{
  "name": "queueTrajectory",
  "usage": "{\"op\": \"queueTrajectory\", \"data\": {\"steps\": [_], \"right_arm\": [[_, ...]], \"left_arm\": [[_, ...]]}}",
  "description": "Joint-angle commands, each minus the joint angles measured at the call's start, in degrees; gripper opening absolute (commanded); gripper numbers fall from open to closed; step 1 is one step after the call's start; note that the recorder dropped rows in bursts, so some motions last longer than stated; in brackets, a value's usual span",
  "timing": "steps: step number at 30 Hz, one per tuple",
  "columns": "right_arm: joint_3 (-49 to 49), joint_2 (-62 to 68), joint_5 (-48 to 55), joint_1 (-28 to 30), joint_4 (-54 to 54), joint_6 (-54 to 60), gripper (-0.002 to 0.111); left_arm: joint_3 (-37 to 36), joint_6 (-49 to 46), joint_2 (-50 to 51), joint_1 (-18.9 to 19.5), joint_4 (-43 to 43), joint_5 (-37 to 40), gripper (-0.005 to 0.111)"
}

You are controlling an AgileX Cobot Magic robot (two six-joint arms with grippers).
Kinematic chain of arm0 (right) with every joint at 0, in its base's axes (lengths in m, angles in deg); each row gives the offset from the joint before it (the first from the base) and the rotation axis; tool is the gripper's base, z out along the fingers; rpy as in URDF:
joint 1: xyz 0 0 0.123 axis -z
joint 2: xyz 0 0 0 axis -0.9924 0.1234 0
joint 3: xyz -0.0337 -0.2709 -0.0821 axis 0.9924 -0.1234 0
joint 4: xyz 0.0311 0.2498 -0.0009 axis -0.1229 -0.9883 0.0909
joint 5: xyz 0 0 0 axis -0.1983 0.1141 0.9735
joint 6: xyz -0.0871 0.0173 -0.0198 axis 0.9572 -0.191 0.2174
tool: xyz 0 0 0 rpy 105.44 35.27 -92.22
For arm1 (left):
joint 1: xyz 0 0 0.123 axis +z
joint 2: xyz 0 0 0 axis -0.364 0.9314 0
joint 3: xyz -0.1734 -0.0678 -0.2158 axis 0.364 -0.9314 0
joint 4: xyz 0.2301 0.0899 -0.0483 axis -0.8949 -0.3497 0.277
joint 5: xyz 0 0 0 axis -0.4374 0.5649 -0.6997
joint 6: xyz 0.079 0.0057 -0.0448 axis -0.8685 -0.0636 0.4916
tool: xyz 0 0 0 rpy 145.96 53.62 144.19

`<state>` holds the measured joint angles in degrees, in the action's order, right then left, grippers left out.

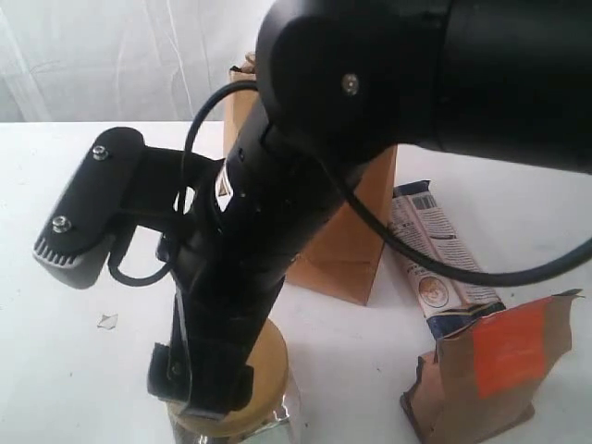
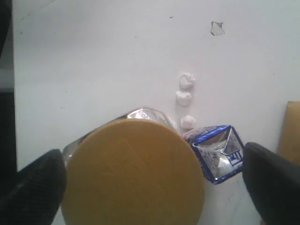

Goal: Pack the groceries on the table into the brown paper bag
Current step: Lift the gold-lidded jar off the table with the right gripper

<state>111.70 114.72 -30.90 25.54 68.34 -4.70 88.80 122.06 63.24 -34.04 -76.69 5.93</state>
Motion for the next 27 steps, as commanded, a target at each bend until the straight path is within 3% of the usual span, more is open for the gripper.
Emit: {"op": "queueTrajectory", "data": {"steps": [1, 4, 13, 17, 27], "right_arm": [[0.3, 0.0, 9.9, -0.2, 2.1, -0.5, 0.102], [0.3, 0.0, 16.1, -0.2, 1.7, -1.7, 0.105], [0.3, 0.0, 16.1, -0.2, 2.9, 0.9, 0.105], [0.3, 0.6, 9.7, -0.2, 3.9, -5.8, 0.105], [0.3, 6.4, 5.9, -0.3, 5.2, -4.5, 0.105]], "left_arm": [[-0.3, 0.1, 0.1, 0.0, -0.5, 0.0, 0.000], [-0.3, 0.1, 0.1, 0.0, -0.5, 0.0, 0.000], [-0.3, 0.1, 0.1, 0.0, -0.5, 0.0, 0.000], [-0.3, 0.1, 0.1, 0.0, -0.5, 0.0, 0.000], [-0.3, 0.1, 0.1, 0.0, -0.5, 0.0, 0.000]]}}
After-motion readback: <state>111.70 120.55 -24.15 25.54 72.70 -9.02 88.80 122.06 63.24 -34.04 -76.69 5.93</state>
